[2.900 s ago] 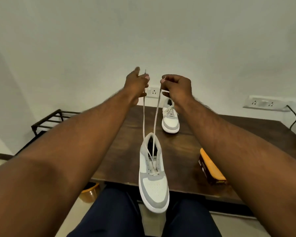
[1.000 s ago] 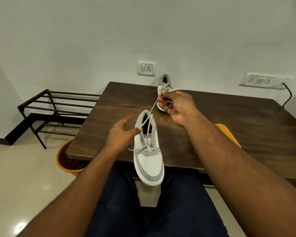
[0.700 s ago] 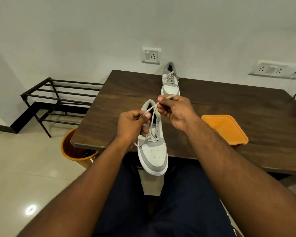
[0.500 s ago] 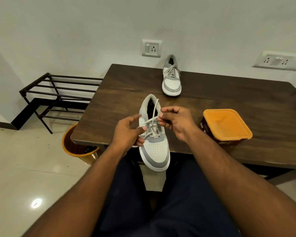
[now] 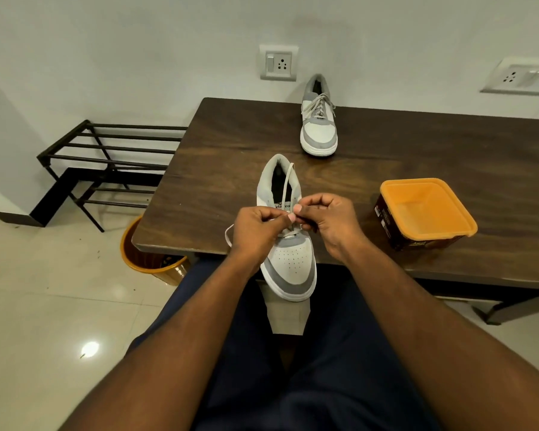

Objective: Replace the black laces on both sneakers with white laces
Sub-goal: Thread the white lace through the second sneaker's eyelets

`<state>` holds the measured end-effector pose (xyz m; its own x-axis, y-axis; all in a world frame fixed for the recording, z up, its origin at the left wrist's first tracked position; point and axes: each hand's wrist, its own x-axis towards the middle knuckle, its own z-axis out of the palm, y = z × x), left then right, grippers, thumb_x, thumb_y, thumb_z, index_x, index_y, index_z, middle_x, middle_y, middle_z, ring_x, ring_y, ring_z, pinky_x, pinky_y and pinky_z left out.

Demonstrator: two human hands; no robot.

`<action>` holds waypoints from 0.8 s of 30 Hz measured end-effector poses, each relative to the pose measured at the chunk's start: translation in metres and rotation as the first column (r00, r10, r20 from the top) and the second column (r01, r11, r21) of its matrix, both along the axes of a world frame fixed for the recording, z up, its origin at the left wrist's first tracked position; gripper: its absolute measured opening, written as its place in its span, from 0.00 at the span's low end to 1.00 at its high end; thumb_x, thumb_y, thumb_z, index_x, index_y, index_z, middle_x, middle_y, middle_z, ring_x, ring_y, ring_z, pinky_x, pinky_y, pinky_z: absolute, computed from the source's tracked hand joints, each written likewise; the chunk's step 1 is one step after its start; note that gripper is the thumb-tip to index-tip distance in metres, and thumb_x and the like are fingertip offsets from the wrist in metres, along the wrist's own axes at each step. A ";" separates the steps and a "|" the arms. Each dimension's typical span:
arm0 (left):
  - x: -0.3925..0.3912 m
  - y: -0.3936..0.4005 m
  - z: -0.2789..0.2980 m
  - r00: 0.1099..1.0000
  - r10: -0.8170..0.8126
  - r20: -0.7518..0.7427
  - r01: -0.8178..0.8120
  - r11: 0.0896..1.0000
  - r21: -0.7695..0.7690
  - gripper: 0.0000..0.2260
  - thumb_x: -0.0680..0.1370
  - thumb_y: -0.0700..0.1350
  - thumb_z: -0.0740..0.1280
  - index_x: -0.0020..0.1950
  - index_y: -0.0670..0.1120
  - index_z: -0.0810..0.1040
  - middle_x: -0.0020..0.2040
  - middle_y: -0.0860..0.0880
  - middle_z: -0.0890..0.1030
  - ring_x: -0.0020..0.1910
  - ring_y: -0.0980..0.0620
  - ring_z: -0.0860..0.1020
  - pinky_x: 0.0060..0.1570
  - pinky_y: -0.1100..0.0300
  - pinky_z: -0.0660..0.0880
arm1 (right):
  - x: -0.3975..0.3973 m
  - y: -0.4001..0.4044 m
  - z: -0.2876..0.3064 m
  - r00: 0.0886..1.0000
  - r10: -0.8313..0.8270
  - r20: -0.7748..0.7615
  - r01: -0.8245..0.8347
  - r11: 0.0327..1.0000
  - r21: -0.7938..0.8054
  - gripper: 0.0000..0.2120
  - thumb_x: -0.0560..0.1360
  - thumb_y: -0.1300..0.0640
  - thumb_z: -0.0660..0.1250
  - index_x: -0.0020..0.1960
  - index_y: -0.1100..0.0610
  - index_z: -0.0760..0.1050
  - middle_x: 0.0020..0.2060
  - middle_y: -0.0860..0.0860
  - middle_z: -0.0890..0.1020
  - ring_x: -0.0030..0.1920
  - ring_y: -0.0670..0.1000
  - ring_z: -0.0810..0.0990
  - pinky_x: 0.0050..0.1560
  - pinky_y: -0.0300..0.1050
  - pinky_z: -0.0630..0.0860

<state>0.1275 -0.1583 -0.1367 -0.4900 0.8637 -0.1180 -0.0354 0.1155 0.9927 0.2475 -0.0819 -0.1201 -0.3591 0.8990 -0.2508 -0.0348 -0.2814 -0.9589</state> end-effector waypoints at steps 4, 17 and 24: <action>0.005 0.000 0.000 0.993 0.083 0.080 -0.085 0.996 0.023 0.03 0.74 0.36 0.72 0.42 0.40 0.85 0.37 0.43 0.85 0.37 0.48 0.84 0.42 0.56 0.81 | -0.003 -0.005 -0.008 0.996 -0.080 -0.042 0.080 0.997 0.000 0.05 0.72 0.67 0.72 0.47 0.68 0.79 0.32 0.56 0.83 0.31 0.47 0.81 0.33 0.36 0.78; 0.020 0.000 -0.025 0.931 0.153 -0.333 -0.180 0.982 -0.052 0.05 0.73 0.48 0.69 0.42 0.52 0.85 0.34 0.55 0.84 0.35 0.54 0.83 0.40 0.49 0.82 | -0.002 -0.025 -0.047 0.831 -0.270 0.486 -0.056 0.829 0.556 0.08 0.74 0.52 0.70 0.42 0.55 0.85 0.34 0.48 0.84 0.34 0.45 0.80 0.34 0.40 0.76; 0.020 0.002 -0.022 0.844 0.033 -0.535 -0.119 0.985 -0.126 0.06 0.74 0.47 0.67 0.42 0.50 0.85 0.34 0.52 0.83 0.35 0.52 0.80 0.38 0.55 0.78 | -0.001 -0.025 -0.058 0.893 -0.291 0.342 0.116 0.886 0.450 0.11 0.74 0.58 0.69 0.35 0.62 0.81 0.29 0.55 0.82 0.34 0.57 0.80 0.34 0.51 0.77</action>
<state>0.1475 -0.1561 -0.1591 -0.5779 0.8143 0.0547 0.4756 0.2815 0.8334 0.2469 -0.1067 -0.1778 -0.1079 0.9914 0.0745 0.3524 0.1082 -0.9296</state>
